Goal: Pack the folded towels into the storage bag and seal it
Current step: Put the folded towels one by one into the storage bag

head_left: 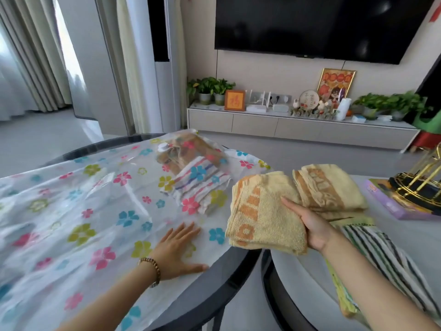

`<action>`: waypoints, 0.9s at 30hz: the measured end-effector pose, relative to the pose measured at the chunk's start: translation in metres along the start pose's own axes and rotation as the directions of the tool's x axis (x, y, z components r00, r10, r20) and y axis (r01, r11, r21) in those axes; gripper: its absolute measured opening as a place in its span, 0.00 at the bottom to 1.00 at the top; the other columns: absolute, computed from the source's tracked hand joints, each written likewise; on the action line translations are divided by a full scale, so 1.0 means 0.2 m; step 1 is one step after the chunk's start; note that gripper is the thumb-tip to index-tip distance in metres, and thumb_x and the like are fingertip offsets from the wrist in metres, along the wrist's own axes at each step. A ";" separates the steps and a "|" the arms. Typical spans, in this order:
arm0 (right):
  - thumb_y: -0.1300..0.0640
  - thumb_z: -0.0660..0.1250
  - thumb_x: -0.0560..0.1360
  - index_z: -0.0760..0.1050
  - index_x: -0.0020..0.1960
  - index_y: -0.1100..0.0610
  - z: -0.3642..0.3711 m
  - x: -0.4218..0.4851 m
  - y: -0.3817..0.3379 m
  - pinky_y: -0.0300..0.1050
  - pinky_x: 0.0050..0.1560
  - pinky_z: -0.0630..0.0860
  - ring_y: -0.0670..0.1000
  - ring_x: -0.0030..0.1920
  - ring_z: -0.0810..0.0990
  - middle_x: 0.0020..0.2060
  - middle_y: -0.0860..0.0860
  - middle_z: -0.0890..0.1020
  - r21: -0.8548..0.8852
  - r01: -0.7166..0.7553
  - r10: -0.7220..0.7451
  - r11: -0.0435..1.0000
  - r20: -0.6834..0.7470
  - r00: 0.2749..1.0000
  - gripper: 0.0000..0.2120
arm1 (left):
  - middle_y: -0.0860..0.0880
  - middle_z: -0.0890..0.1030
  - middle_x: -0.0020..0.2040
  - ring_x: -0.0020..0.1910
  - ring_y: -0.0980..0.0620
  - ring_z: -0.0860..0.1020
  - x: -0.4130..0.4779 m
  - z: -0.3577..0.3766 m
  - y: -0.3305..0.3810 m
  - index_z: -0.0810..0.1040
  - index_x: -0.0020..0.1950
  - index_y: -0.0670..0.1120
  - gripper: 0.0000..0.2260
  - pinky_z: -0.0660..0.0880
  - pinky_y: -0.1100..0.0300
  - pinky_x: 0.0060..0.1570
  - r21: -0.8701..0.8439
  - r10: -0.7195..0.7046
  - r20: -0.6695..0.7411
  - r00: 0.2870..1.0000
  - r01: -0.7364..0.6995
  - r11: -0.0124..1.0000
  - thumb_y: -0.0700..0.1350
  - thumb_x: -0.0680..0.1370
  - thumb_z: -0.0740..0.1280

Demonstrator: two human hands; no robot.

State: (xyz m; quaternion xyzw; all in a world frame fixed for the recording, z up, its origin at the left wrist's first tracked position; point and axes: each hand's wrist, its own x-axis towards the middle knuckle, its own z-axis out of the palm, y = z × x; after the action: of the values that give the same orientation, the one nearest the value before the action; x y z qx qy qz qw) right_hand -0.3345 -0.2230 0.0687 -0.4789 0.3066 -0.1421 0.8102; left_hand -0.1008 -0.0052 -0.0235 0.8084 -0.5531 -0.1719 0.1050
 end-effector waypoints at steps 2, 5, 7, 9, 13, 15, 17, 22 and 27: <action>0.48 0.84 0.45 0.80 0.53 0.58 0.02 -0.02 0.06 0.47 0.38 0.82 0.54 0.45 0.85 0.47 0.57 0.86 0.009 -0.018 0.018 1.000 -0.002 1.000 0.38 | 0.61 0.47 0.76 0.75 0.59 0.44 -0.03 0.02 -0.01 0.48 0.75 0.61 0.46 0.39 0.58 0.74 -0.032 0.018 -0.035 0.999 -0.019 0.999 0.78 0.61 0.53; 0.47 0.83 0.49 0.78 0.57 0.58 0.05 -0.06 0.12 0.46 0.39 0.82 0.54 0.46 0.85 0.48 0.56 0.86 -0.003 -0.037 0.037 0.999 -0.029 0.999 0.39 | 0.65 0.51 0.73 0.75 0.60 0.48 -0.04 0.03 -0.02 0.54 0.73 0.63 0.42 0.43 0.58 0.74 -0.040 0.041 -0.103 0.994 -0.045 0.998 0.77 0.62 0.48; 0.46 0.83 0.47 0.77 0.58 0.57 0.06 -0.09 0.13 0.47 0.40 0.82 0.55 0.47 0.85 0.48 0.56 0.86 -0.027 -0.038 0.037 0.999 -0.041 0.998 0.42 | 0.67 0.52 0.69 0.73 0.63 0.50 -0.05 0.04 -0.01 0.58 0.72 0.64 0.39 0.45 0.59 0.74 -0.065 0.040 -0.128 0.991 -0.048 0.997 0.76 0.62 0.45; 0.46 0.82 0.50 0.77 0.59 0.57 0.08 -0.13 0.14 0.48 0.41 0.81 0.55 0.47 0.85 0.47 0.56 0.86 -0.038 -0.032 0.030 0.999 -0.051 0.998 0.40 | 0.66 0.58 0.69 0.73 0.62 0.54 -0.04 0.05 -0.01 0.64 0.70 0.61 0.33 0.49 0.60 0.74 -0.112 0.021 -0.161 0.987 -0.039 0.993 0.72 0.68 0.51; 0.46 0.84 0.41 0.78 0.55 0.57 0.12 -0.22 0.13 0.46 0.39 0.82 0.54 0.46 0.85 0.47 0.55 0.86 -0.048 -0.021 0.019 0.999 -0.037 0.999 0.44 | 0.53 0.72 0.69 0.71 0.55 0.66 -0.03 0.04 0.00 0.74 0.66 0.50 0.16 0.58 0.72 0.66 -0.270 -0.080 -0.213 0.974 0.020 0.963 0.49 0.79 0.61; 0.47 0.84 0.40 0.79 0.54 0.58 0.14 -0.27 0.13 0.46 0.37 0.82 0.54 0.45 0.86 0.46 0.55 0.86 -0.049 -0.021 0.021 0.999 -0.012 1.000 0.43 | 0.50 0.78 0.61 0.62 0.50 0.75 -0.03 -0.02 0.02 0.79 0.60 0.48 0.14 0.68 0.62 0.62 -0.343 -0.167 -0.200 0.965 0.091 0.935 0.51 0.79 0.60; 0.48 0.85 0.41 0.82 0.51 0.58 0.16 -0.31 0.13 0.45 0.37 0.82 0.54 0.45 0.86 0.46 0.56 0.86 -0.060 -0.050 0.052 0.997 0.036 0.998 0.39 | 0.47 0.81 0.50 0.51 0.49 0.79 -0.03 -0.12 0.03 0.81 0.51 0.47 0.13 0.73 0.55 0.56 -0.559 -0.222 -0.182 0.958 0.085 0.825 0.52 0.78 0.60; 0.49 0.84 0.50 0.81 0.55 0.60 0.26 -0.30 0.17 0.48 0.45 0.81 0.57 0.52 0.83 0.53 0.58 0.84 -0.151 -0.144 0.169 0.978 0.172 0.970 0.36 | 0.46 0.79 0.58 0.55 0.47 0.78 -0.01 -0.51 0.02 0.78 0.54 0.46 0.13 0.73 0.62 0.50 -0.863 -0.160 -0.082 0.984 0.010 0.505 0.49 0.80 0.56; 0.51 0.73 0.67 0.82 0.52 0.58 0.49 -0.04 0.15 0.45 0.47 0.81 0.53 0.49 0.84 0.49 0.55 0.85 -0.149 -0.108 0.138 0.983 0.209 0.968 0.17 | 0.51 0.75 0.60 0.57 0.51 0.74 -0.06 -0.83 0.09 0.69 0.67 0.43 0.18 0.71 0.62 0.53 -0.898 -0.096 -0.093 0.991 -0.042 0.437 0.50 0.82 0.51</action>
State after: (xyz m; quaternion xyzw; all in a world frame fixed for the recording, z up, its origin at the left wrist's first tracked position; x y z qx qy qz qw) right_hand -0.2796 -0.1364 0.0796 -0.5260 0.2538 -0.0164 0.8116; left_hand -0.0544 -0.0029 0.1372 0.6476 -0.3566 -0.3876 0.5506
